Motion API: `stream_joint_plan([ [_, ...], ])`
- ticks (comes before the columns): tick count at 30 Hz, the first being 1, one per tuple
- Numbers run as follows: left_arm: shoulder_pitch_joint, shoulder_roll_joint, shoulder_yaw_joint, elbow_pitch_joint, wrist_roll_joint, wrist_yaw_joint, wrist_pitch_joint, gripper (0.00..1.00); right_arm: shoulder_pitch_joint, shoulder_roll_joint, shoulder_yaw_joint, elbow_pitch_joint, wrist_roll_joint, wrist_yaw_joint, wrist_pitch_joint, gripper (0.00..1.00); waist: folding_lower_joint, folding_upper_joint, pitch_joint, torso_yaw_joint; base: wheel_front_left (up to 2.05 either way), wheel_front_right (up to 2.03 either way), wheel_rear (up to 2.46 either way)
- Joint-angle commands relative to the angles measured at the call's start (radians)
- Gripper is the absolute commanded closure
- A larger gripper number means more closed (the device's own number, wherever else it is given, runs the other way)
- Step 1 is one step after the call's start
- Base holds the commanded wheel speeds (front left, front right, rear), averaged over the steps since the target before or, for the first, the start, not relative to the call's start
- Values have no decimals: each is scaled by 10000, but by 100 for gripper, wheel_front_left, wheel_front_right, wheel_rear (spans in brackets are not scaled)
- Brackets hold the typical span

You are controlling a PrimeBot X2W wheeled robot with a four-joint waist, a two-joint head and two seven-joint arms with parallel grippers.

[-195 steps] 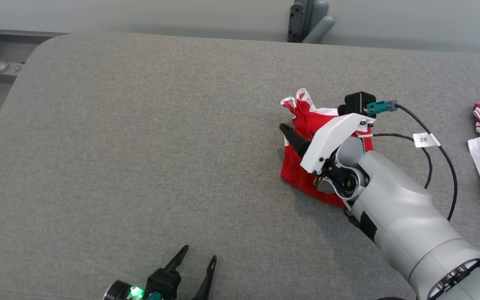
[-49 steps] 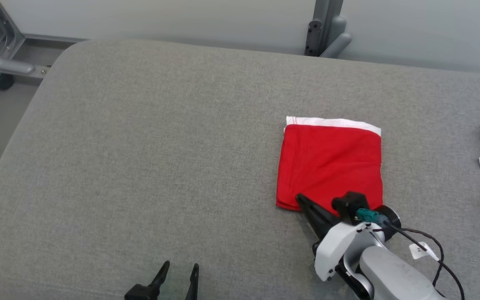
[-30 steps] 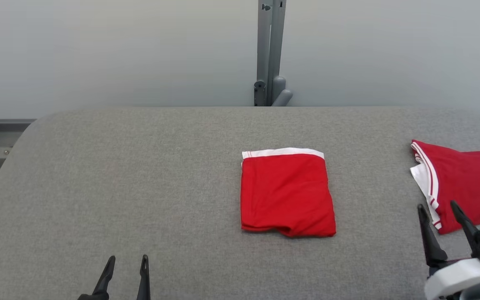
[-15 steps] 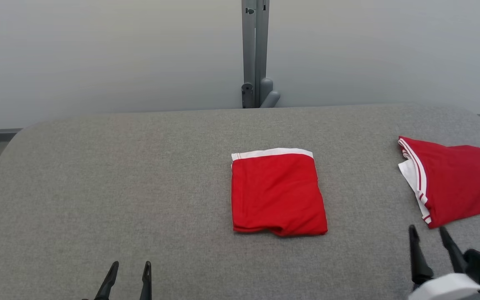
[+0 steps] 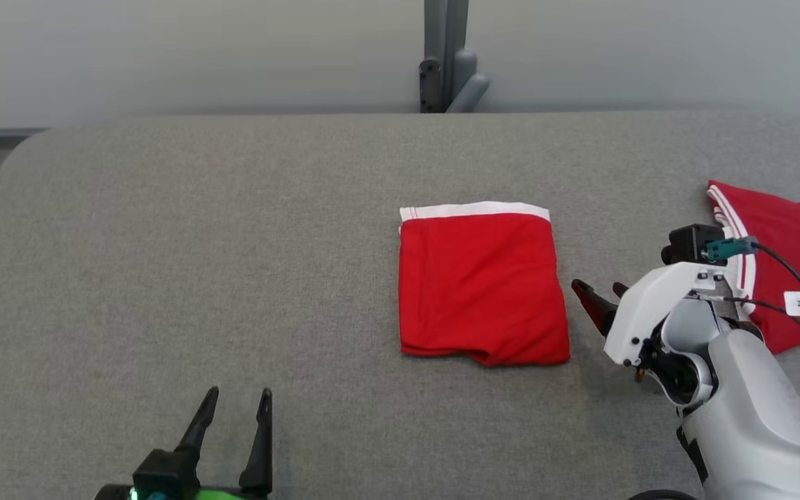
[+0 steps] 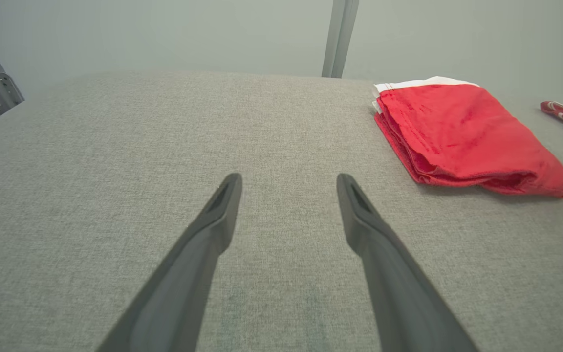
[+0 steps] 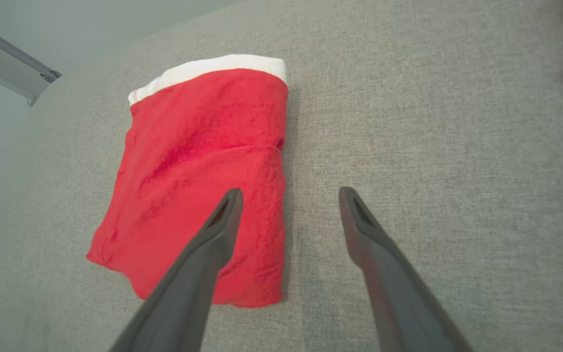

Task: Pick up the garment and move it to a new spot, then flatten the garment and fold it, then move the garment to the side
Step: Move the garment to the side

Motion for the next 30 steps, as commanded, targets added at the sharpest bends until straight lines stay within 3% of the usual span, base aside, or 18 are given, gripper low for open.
stream_joint_plan([
  [1, -336, 8, -71, 24, -53, -18, -23, 0, -298, 12, 25, 342, -236, -2, 9, 0, 0, 120, 782, 709, 0, 0, 0],
  [9, -1068, 9, -519, 180, -281, -72, -23, 0, -1526, 374, 74, 2716, -291, -2, -462, 0, 0, 120, 1288, 1402, 0, 0, 0],
  [10, -1098, 7, -549, 196, -298, -74, -23, 0, -1576, 411, 139, 2943, -215, -2, -530, 11, 0, 120, 1297, 1408, 0, 0, 0],
  [11, -1124, 6, -572, 208, -309, -71, -23, 0, -1615, 443, 161, 3116, -72, -2, -648, 77, 0, 120, 1309, 1394, 0, 0, 0],
  [12, -1138, 5, -574, 214, -333, -53, -23, 0, -1614, 472, 383, 3203, 48, 0, -626, 100, 0, 120, 1308, 1345, 0, 0, 0],
  [16, -1026, 4, -446, 304, -327, 78, -23, 0, -1716, 514, 1052, 3047, 885, 0, -981, 100, 0, 120, 1354, 724, 0, 0, 0],
  [20, -811, 8, -271, 233, -319, 125, -22, 0, -1763, 453, 2187, 2384, 1393, 0, -918, 100, 0, 120, 1448, -386, 0, 0, 0],
  [25, -797, 7, -356, 58, -718, 117, -22, 0, -2261, -638, 2612, 1428, 1291, -6, -427, 100, 0, 120, 1595, -1556, 0, 0, 0],
  [30, -1014, 13, -655, -53, -930, 105, -22, 0, -2817, -1718, 2551, 684, 1101, -2, 459, 100, 0, 120, 1782, -1992, 0, 0, 0],
])
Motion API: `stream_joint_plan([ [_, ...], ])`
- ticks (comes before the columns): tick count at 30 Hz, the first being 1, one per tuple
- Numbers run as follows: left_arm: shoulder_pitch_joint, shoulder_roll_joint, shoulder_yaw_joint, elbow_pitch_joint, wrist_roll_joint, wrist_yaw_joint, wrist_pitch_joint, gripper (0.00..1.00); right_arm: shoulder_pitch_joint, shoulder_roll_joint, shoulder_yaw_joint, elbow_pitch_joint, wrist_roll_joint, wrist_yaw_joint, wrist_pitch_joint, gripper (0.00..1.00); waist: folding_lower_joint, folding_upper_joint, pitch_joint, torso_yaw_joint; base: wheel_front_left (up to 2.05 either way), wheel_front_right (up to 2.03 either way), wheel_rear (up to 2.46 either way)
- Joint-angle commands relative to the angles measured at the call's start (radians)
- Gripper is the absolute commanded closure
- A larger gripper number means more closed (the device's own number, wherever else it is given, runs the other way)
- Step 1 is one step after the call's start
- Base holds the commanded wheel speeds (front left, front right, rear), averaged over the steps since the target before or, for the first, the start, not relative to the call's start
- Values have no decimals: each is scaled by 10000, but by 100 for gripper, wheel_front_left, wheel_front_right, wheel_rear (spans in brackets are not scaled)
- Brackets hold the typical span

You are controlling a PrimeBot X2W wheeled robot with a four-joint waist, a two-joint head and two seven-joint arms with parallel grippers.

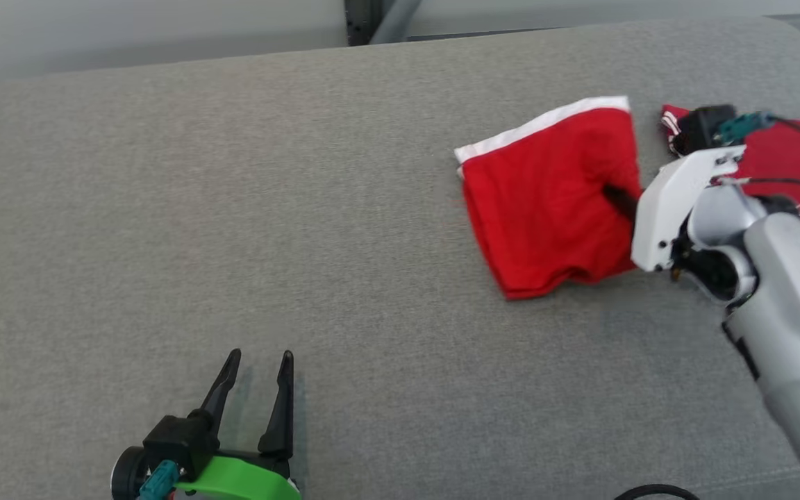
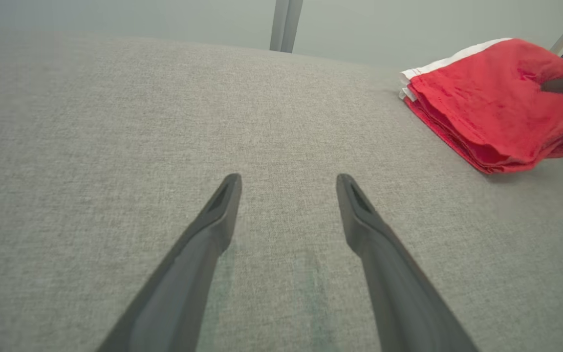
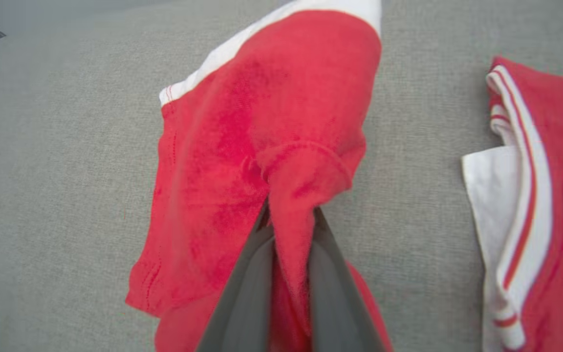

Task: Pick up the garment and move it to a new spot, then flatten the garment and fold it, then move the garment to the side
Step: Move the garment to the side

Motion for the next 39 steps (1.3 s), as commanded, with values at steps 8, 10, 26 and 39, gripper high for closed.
stream_joint_plan([
  [8, -529, 35, -147, -107, -16, -8, -23, 0, -817, -1654, -860, -697, -570, -2, 2063, 100, -1, 120, 732, -635, 0, 0, 0],
  [10, -575, 33, -72, -77, 79, -27, -22, 0, -923, -1937, -1229, -678, -755, -2, 2407, 100, -1, 120, 909, -494, 0, 0, 0],
  [26, -101, 33, 177, 66, 177, 92, -23, 0, 425, -1447, -3878, -842, -3116, -8, -1703, 0, -1, 120, 229, 394, 0, 0, 0],
  [39, 750, 99, 1179, 143, 526, 400, -23, 0, 5168, -159, -4058, -4691, -3947, -8, -4022, 0, -1, 120, -1893, 647, 0, 0, 0],
])
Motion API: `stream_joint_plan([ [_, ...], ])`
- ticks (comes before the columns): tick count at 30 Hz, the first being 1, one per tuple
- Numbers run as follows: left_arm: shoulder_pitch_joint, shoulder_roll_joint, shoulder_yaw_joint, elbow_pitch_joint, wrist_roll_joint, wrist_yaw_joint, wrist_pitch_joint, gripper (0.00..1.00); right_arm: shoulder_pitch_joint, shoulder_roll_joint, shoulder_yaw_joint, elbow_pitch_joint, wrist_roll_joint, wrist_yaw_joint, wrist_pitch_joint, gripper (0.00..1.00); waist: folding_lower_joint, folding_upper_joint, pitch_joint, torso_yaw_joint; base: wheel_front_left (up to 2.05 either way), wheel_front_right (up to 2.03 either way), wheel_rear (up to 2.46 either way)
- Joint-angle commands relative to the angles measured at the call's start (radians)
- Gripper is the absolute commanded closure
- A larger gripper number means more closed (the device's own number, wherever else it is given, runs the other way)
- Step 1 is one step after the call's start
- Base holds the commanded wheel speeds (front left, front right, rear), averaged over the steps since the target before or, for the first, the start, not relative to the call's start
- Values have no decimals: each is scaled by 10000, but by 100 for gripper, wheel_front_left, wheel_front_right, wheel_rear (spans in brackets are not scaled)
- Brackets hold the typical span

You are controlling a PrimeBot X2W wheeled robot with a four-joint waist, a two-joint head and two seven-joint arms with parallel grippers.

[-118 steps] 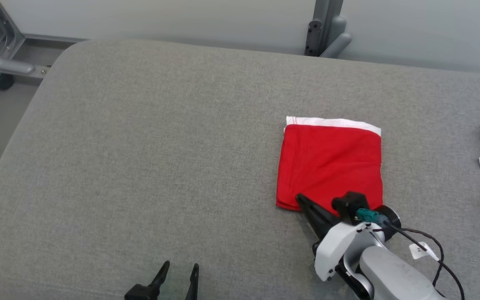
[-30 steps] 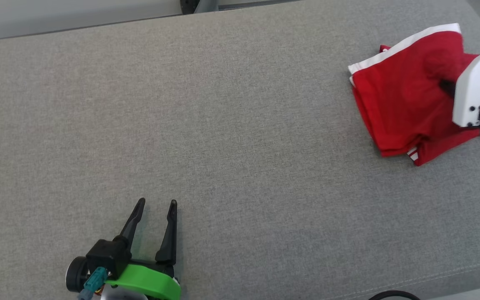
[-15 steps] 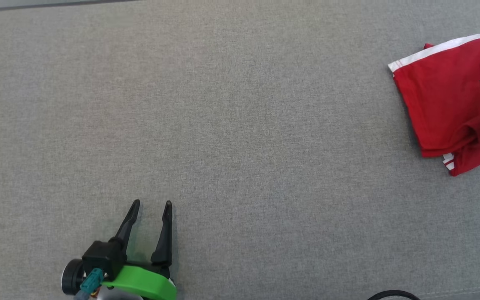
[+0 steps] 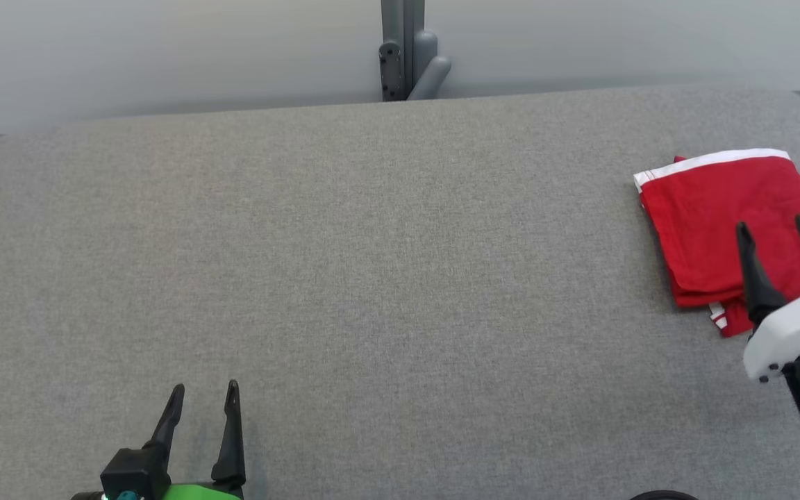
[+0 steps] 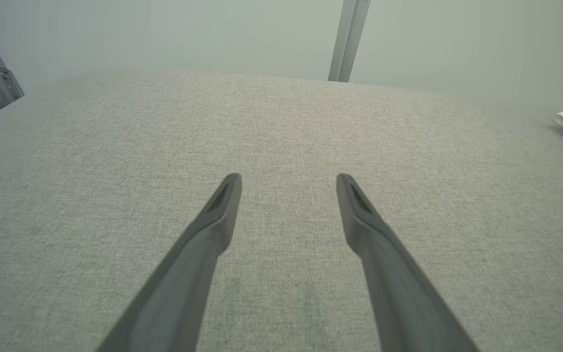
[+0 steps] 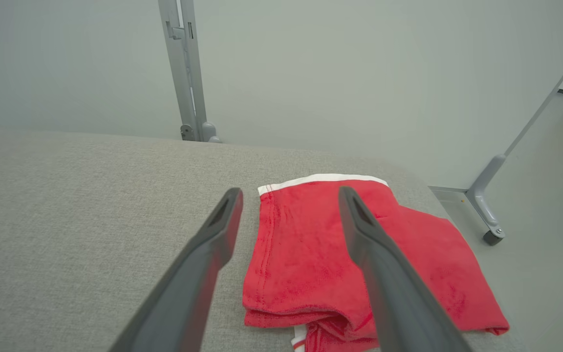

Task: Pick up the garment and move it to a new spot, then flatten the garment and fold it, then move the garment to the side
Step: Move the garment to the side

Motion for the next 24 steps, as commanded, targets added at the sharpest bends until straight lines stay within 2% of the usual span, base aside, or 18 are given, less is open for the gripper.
stream_joint_plan([
  [1, 242, 60, 106, 93, 87, 74, -23, 0, 583, 403, -196, -328, -258, -15, -322, 0, 0, 120, -818, 172, 0, 0, 0],
  [2, 242, 60, 106, 93, 87, 74, -23, 0, 583, 403, -196, -328, -258, -15, -322, 0, 0, 120, -818, 172, 0, 0, 0],
  [4, 337, 62, 156, 159, 144, 31, -23, 0, 1070, 792, -242, -463, -510, -14, -735, 0, 0, 120, -982, 187, 0, 0, 0],
  [8, 334, 62, 193, 364, 205, -60, -22, 0, 1766, 1433, -293, -264, -1049, -15, -1882, 0, 0, 120, -1147, 291, 0, 0, 0],
  [12, 243, 54, 155, 517, 343, -124, -23, 0, 2388, 1526, 496, 497, -1237, -14, -3391, 0, 0, 120, -1336, 389, 0, 0, 0],
  [14, 265, 46, 97, 480, 367, -192, -23, 0, 2450, 1586, 453, 936, -1517, -17, -3807, 0, 0, 120, -1394, 389, 0, 0, 0],
  [18, 238, 18, -98, 322, 241, -336, -23, 0, 2539, 1956, 467, 1528, -1950, -17, -3940, 0, 0, 120, -1477, 416, 0, 0, 0],
  [24, 122, 8, -336, 165, 244, -445, -23, 0, 2723, 2435, -52, 1460, -2094, -16, -3930, 0, 0, 120, -1585, 379, 0, 0, 0],
])
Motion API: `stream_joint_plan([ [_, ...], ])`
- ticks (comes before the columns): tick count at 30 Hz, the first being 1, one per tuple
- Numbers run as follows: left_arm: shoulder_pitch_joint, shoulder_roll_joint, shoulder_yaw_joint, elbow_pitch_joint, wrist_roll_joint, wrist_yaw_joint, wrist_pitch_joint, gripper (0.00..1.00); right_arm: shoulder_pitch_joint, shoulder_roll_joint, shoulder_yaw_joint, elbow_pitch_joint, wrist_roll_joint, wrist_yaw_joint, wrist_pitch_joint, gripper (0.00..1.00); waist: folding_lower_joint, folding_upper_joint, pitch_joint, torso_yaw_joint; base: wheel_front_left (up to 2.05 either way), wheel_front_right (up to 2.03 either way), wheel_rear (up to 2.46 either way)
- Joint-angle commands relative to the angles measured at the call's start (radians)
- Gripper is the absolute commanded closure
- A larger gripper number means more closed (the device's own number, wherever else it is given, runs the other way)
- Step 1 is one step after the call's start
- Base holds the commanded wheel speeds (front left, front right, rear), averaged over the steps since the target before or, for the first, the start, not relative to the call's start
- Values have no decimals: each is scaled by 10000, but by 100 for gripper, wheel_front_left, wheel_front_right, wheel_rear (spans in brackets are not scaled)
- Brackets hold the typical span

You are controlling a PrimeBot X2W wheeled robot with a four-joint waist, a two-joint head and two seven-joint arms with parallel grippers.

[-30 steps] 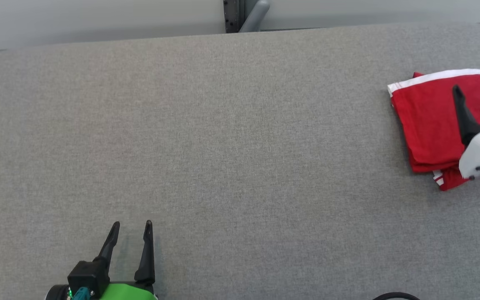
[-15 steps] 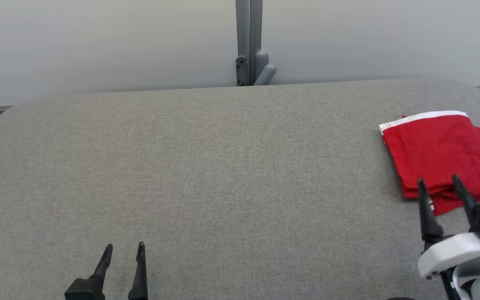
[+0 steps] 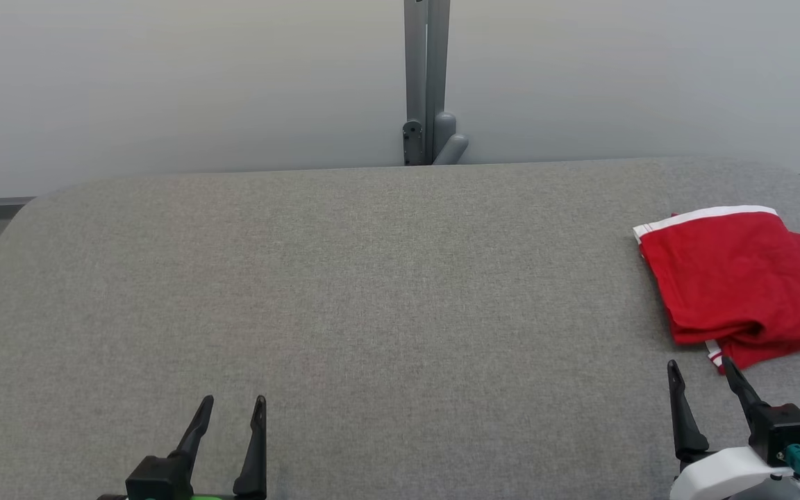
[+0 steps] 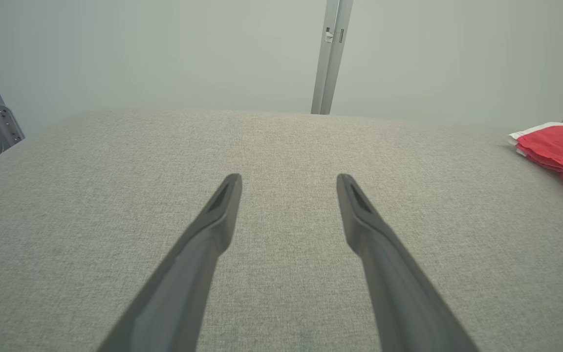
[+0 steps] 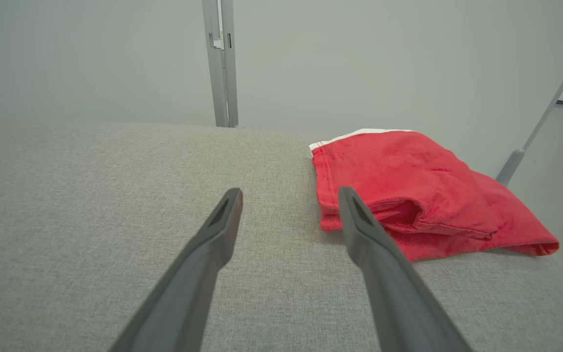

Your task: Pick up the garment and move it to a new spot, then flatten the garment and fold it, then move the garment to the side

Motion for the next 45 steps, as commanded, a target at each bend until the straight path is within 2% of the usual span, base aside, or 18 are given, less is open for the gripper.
stream_joint_plan([
  [1, -157, 26, -2, -46, 10, -10, -21, 0, 116, 68, -86, -88, -112, -17, -38, 0, 1, 120, -20, -26, 0, 0, 0],
  [10, -100, 11, -19, 74, -43, -73, -21, 0, 43, 194, -83, -316, -189, -17, -40, 0, 1, 120, -16, -129, 0, 0, 0],
  [11, -21, 21, 112, 24, -43, 19, -24, 0, -78, 205, 119, -296, -145, -16, -39, 0, 1, 120, -5, 78, 0, 0, 0],
  [12, -143, 14, -95, 97, 51, -3, -10, 0, 93, 178, -205, -368, -72, -32, -39, 0, 1, 120, -2, 665, 0, 0, 0],
  [18, -135, 31, 43, 124, 99, -43, -9, 0, 110, 194, -246, -617, 61, -11, -34, 0, 1, 120, 16, 738, 0, 0, 0],
  [19, -93, -6, 39, 109, 57, -14, -13, 100, 36, 222, -238, -602, 18, -6, -11, 100, 1, 0, 22, 460, 0, 0, 0],
  [24, 123, -25, 26, 417, 1, -11, 0, 100, 96, 341, -237, -241, 62, 2, 48, 100, 1, 0, 24, 507, 0, 0, 0],
  [45, -467, 96, 461, 292, -3965, -32, 911, 100, -379, 299, -166, -219, 4370, -1, 1035, 100, 1, 20, 117, 347, 0, 0, 0],
])
